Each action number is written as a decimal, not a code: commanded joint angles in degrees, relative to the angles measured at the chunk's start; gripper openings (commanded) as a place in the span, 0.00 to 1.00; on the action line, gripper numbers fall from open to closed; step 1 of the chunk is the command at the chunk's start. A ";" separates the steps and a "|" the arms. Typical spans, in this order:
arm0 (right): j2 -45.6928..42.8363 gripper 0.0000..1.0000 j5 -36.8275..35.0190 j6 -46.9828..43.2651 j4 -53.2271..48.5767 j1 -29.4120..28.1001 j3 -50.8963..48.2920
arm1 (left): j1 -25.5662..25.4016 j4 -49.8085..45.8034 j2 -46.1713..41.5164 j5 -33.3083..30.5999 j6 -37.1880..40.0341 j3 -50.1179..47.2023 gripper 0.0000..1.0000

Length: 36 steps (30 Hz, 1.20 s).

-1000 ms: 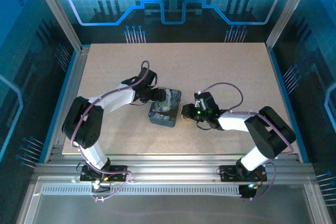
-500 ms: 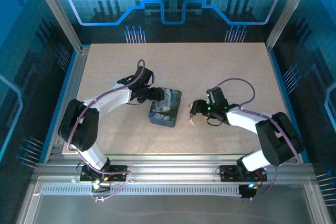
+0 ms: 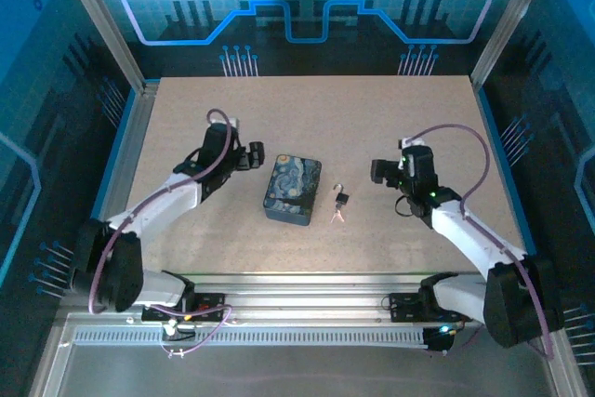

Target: Unlock the padlock with the key

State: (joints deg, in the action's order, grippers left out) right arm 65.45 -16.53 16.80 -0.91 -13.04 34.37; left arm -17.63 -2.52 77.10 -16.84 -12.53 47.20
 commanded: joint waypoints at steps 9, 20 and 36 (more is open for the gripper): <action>3.66 1.00 4.19 -11.61 25.53 10.27 -11.05 | 13.54 36.70 5.98 3.93 13.57 -18.18 0.99; 20.21 1.00 8.34 -15.10 51.29 9.89 -13.72 | 17.63 57.10 11.56 13.41 12.53 -26.37 0.99; 20.62 1.00 1.66 -14.98 46.47 7.58 -10.81 | 16.93 55.86 11.71 8.93 12.18 -25.58 0.99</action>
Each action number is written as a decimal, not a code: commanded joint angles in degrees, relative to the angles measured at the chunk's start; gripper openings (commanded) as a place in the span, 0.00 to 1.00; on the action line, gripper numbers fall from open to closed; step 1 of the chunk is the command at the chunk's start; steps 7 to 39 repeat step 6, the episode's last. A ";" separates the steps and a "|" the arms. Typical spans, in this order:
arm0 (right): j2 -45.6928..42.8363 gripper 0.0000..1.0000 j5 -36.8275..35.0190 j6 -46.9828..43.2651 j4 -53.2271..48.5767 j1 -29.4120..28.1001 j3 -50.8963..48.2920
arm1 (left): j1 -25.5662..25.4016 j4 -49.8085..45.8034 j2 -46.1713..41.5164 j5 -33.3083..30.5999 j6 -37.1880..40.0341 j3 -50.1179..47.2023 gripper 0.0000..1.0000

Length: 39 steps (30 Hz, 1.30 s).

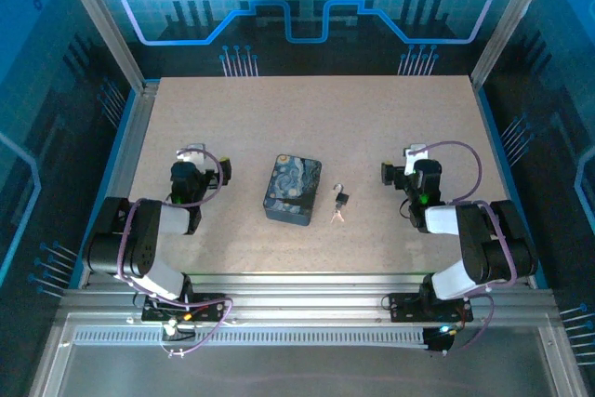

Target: Unlock the padlock with the key

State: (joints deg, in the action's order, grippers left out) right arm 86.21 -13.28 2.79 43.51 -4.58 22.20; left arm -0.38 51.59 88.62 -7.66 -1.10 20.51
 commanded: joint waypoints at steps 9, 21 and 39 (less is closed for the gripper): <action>-0.07 1.00 -0.34 -1.55 2.02 -0.83 1.43 | -0.32 1.67 0.17 -0.24 0.75 1.18 0.99; -0.07 1.00 -0.34 -1.55 2.02 -0.83 1.43 | -0.32 1.67 0.17 -0.24 0.75 1.18 0.99; -0.07 1.00 -0.34 -1.55 2.02 -0.83 1.43 | -0.32 1.67 0.17 -0.24 0.75 1.18 0.99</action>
